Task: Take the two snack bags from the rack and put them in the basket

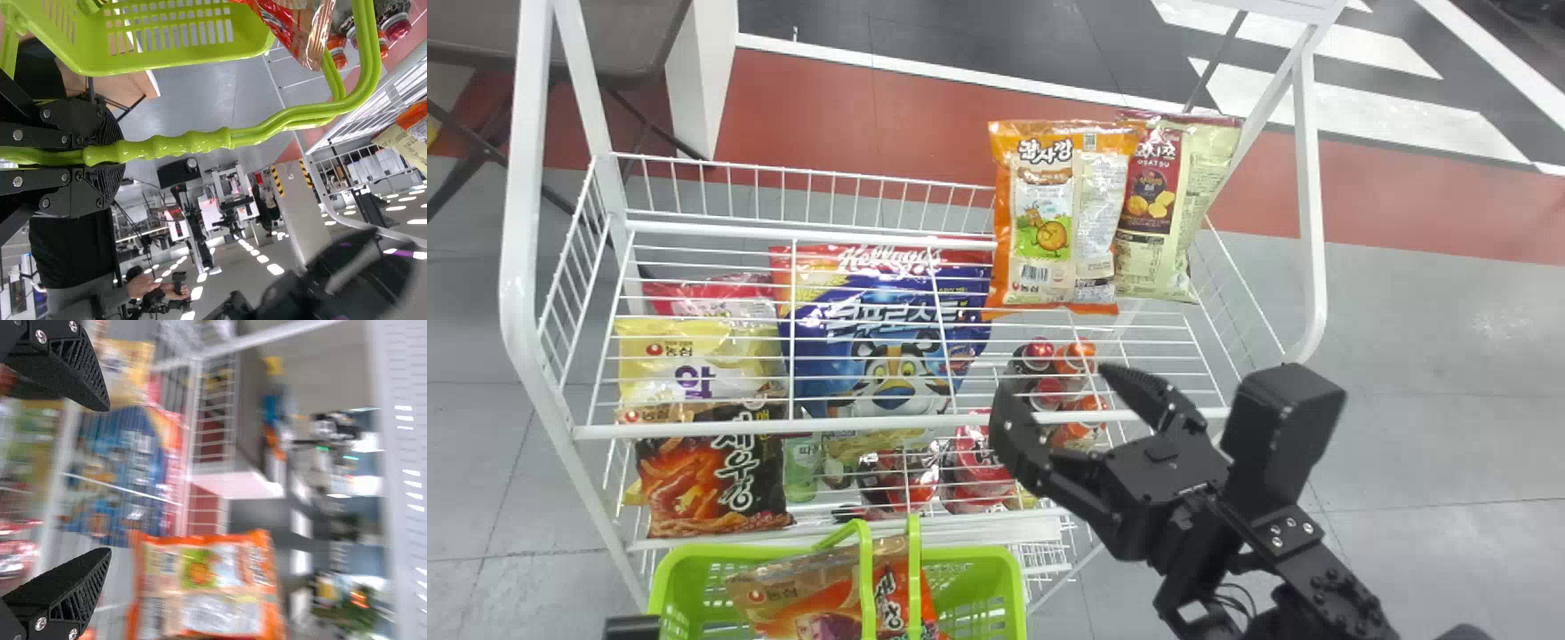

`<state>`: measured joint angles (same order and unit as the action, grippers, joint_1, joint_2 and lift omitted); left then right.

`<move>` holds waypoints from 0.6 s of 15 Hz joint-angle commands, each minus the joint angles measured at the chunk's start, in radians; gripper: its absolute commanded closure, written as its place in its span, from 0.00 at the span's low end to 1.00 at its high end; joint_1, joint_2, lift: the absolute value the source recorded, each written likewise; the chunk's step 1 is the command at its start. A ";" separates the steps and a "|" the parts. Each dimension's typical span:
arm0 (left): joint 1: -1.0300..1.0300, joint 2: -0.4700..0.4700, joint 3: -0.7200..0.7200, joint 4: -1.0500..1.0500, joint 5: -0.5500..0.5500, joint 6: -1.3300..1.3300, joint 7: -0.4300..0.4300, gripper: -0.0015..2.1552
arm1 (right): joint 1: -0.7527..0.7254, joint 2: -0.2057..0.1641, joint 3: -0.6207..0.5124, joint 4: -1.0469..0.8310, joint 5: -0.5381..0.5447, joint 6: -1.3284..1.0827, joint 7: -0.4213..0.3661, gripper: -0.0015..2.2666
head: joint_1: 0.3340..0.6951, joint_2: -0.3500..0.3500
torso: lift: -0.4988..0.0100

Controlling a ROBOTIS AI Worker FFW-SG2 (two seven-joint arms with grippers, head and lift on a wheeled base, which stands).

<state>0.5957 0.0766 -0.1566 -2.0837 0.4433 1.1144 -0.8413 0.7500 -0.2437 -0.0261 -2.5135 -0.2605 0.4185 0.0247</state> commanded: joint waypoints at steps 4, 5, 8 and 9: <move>0.003 0.000 0.003 0.011 0.000 -0.029 -0.004 0.98 | 0.089 0.029 0.026 0.101 0.004 -0.355 -0.025 0.03 | 1.00 0.00 | 0.96; 0.003 0.000 0.005 0.013 0.000 -0.032 -0.007 0.98 | 0.109 0.043 0.029 0.101 0.004 -0.370 -0.026 0.03 | 1.00 0.00 | 0.96; 0.004 0.000 0.006 0.019 0.000 -0.032 -0.009 0.98 | 0.166 0.053 0.043 0.102 0.015 -0.447 -0.037 0.04 | 1.00 0.00 | 0.96; 0.004 0.000 0.011 0.027 0.000 -0.032 -0.015 0.98 | 0.186 0.053 0.052 0.101 0.033 -0.462 -0.040 0.04 | 1.00 0.00 | 0.96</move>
<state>0.5996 0.0767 -0.1506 -2.0655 0.4433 1.0832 -0.8514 0.9084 -0.1911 0.0162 -2.4117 -0.2444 -0.0201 -0.0133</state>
